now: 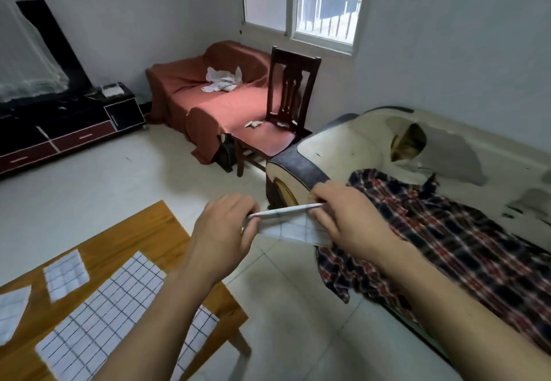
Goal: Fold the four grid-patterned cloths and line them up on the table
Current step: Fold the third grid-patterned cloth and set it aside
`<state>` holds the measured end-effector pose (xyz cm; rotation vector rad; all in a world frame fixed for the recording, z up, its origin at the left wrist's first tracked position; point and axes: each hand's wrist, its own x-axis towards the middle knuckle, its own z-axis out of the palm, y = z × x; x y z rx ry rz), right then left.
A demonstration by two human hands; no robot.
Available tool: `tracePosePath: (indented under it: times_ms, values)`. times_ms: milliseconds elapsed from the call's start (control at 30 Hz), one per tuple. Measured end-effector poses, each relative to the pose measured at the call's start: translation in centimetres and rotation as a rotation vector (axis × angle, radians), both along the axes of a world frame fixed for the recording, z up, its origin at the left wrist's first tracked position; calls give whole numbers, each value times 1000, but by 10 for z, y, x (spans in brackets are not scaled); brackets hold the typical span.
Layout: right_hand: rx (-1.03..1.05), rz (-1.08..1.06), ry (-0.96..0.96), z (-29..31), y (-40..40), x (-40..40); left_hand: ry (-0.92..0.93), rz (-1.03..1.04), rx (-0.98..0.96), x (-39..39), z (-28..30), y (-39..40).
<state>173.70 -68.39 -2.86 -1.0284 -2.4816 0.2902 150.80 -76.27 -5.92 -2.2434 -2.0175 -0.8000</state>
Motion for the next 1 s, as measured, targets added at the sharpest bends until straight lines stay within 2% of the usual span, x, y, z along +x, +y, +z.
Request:
tracePosePath:
  times_ms: [67, 167, 367, 600, 767, 900, 1000]
  values:
    - [-7, -14, -27, 0, 18, 23, -22, 2, -23, 25, 0, 20]
    - [-4, -24, -106, -1, 45, 47, 39, -21, -23, 45, 0, 45]
    - [-23, 17, -214, -14, 107, 46, 86, -5, -33, 46, -9, 103]
    - [57, 82, -238, -33, 213, 8, 62, 67, 44, 17, -36, 199]
    - [87, 111, -244, -40, 288, -32, 16, 141, 31, -16, -52, 266]
    - [35, 158, -210, -49, 340, -65, -38, 229, 16, -43, -55, 305]
    - [-23, 202, -212, -62, 380, -92, -8, 285, -19, -65, -62, 331]
